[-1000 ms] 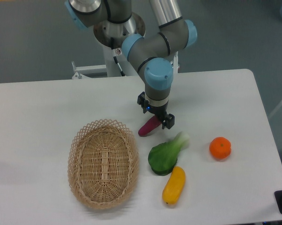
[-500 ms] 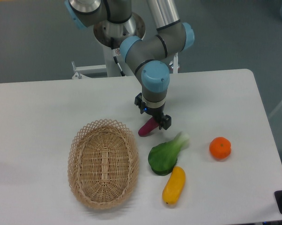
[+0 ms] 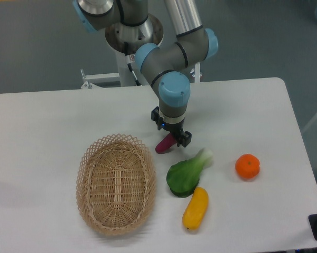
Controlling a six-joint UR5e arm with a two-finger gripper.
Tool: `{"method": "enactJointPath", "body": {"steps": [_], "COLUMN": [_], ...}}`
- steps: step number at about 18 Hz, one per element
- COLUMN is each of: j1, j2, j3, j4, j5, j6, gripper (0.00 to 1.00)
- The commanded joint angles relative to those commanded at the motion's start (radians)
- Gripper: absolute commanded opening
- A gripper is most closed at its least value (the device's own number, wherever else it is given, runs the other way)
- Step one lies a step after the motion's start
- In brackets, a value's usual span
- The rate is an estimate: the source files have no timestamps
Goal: Pick up the sweet potato from the table
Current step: 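Close the gripper around the purple sweet potato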
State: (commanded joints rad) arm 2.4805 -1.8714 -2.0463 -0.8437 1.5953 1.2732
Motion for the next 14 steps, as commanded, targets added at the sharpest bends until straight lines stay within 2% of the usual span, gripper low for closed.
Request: {"method": "enactJointPath", "body": {"steps": [3,6,8,14], "j1": [0.0,0.0,0.0,0.0], "j2": [0.0,0.0,0.002,0.002], "j3": [0.002,0.006,0.006,0.008], "j4": [0.006,0.005,0.005,0.005], "j5": [0.0,0.002,0.0,0.002], "j6": [0.0,0.0,0.002,0.002], "gripper": [0.9,0.7,0.62,0.51]}}
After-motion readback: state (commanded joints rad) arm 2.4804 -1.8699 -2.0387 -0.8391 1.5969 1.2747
